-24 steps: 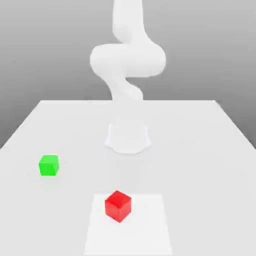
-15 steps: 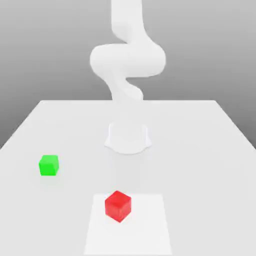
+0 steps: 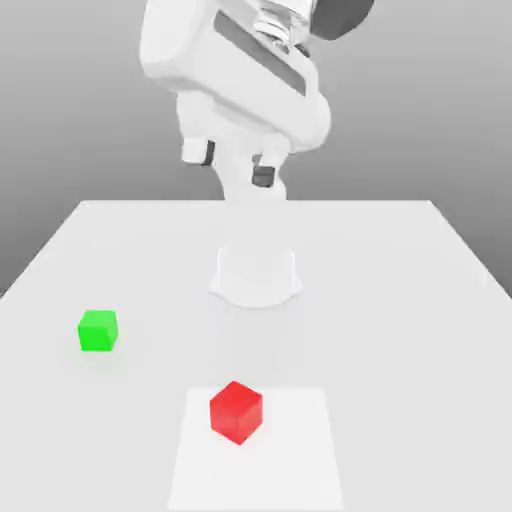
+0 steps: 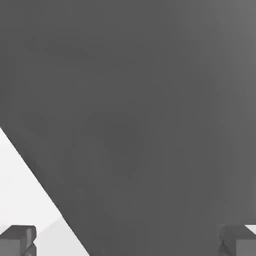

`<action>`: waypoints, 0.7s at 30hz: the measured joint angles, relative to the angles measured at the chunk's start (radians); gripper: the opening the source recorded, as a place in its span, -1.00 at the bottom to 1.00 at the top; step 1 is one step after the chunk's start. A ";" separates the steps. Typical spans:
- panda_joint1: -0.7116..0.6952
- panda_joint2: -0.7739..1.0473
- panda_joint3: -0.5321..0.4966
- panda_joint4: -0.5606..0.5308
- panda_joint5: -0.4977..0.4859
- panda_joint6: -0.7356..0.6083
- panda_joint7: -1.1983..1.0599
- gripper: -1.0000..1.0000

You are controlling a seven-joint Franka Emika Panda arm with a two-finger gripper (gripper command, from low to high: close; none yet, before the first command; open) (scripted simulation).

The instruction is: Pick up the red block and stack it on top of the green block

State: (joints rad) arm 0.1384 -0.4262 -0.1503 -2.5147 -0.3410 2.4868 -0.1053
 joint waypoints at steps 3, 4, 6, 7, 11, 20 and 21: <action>0.017 0.041 -0.031 -0.024 -0.016 0.022 -0.118 0.00; 0.023 0.054 -0.042 -0.033 -0.020 0.030 -0.158 0.00; 0.037 0.081 -0.066 -0.049 -0.029 0.046 -0.239 0.00; 0.043 0.094 -0.077 -0.057 -0.030 0.054 -0.281 0.00; 0.066 0.147 -0.119 -0.091 -0.029 0.089 -0.455 0.00; 0.127 0.262 -0.213 -0.171 0.025 0.176 -0.883 0.00; 0.135 0.274 -0.223 -0.180 0.037 0.186 -0.935 0.00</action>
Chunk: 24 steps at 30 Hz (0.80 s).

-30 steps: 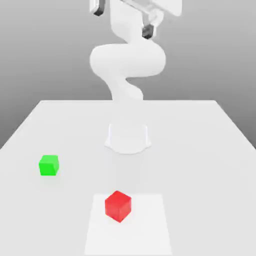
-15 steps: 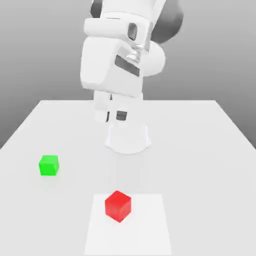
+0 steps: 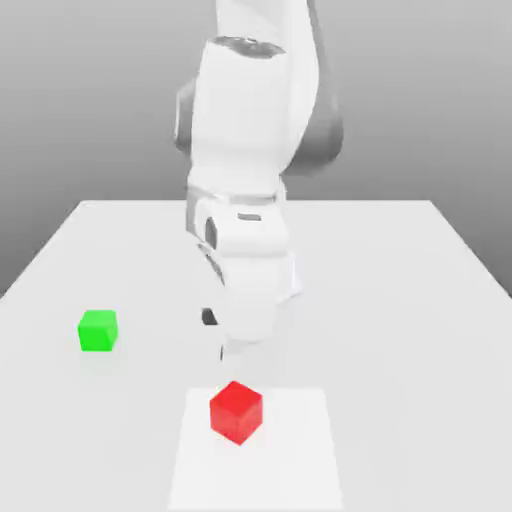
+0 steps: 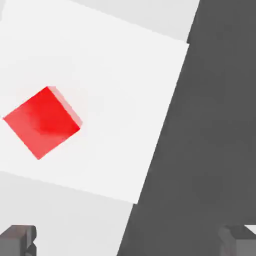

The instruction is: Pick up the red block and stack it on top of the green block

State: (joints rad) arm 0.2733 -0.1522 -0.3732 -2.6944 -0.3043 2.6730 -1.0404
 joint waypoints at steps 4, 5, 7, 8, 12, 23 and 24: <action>0.029 0.048 -0.031 -0.037 0.064 0.042 -0.219 0.00; 0.036 0.060 -0.037 -0.046 0.084 0.052 -0.276 0.00; 0.050 0.084 -0.047 -0.065 0.131 0.073 -0.396 0.00; 0.058 0.095 -0.051 -0.074 0.158 0.083 -0.459 0.00; 0.079 0.143 -0.049 -0.103 0.282 0.123 -0.699 0.00; -0.031 0.370 0.136 -0.066 0.611 0.297 -0.958 0.00; -0.051 0.393 0.162 -0.063 0.634 0.315 -0.977 0.00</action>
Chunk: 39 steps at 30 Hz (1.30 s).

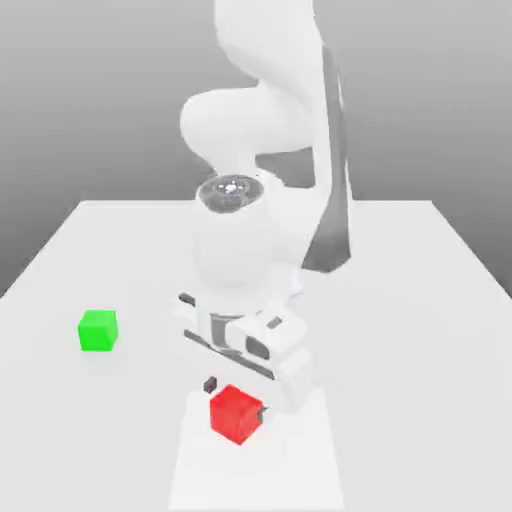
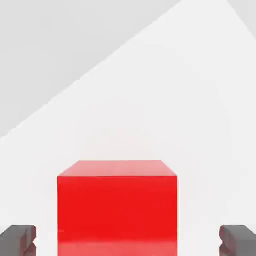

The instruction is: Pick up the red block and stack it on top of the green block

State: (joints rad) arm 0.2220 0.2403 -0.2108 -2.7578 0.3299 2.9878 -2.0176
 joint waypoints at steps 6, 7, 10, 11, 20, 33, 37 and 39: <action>-0.012 0.011 0.014 0.001 0.014 0.008 -0.012 -1.00; -0.017 0.017 0.021 0.002 0.021 0.013 -0.018 -1.00; 0.021 -0.026 -0.028 -0.003 -0.027 -0.021 0.022 -1.00; 0.030 -0.047 -0.045 -0.006 -0.057 -0.036 0.045 -1.00; 0.053 -0.234 -0.135 -0.042 -0.318 -0.181 0.231 -1.00; -0.327 -0.414 -0.254 -0.122 -0.553 -0.291 1.003 -1.00; -0.472 -0.467 -0.272 -0.150 -0.601 -0.315 1.235 -1.00; -0.548 -0.494 -0.277 -0.164 -0.620 -0.324 1.347 -1.00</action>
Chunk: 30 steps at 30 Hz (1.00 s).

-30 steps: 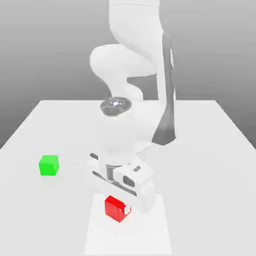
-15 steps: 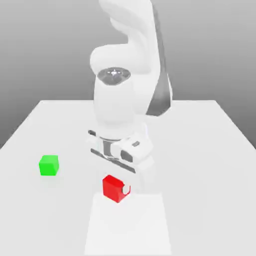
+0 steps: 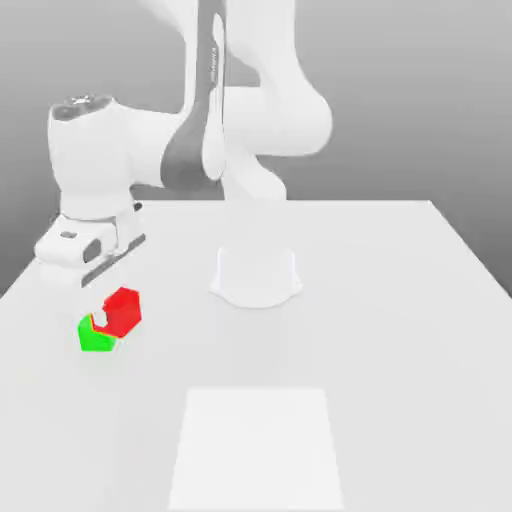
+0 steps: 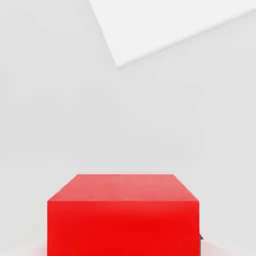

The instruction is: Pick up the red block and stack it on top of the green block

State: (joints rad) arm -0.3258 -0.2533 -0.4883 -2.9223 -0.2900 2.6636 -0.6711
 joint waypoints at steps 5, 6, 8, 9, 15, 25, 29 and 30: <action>-0.198 -0.064 -0.005 -0.038 -0.039 -0.016 0.272 -1.00; -0.239 -0.076 -0.006 -0.046 -0.046 -0.017 0.325 -1.00; -0.269 -0.069 -0.008 -0.050 -0.053 -0.002 0.366 -1.00; -0.273 -0.060 -0.009 -0.050 -0.055 0.009 0.373 -1.00; -0.268 0.019 -0.020 -0.046 -0.051 0.085 0.374 -1.00; -0.211 0.166 -0.048 -0.047 0.059 0.226 0.300 -1.00; -0.163 0.227 -0.047 -0.050 0.201 0.284 0.207 -1.00; -0.153 0.241 -0.040 -0.050 0.247 0.296 0.176 1.00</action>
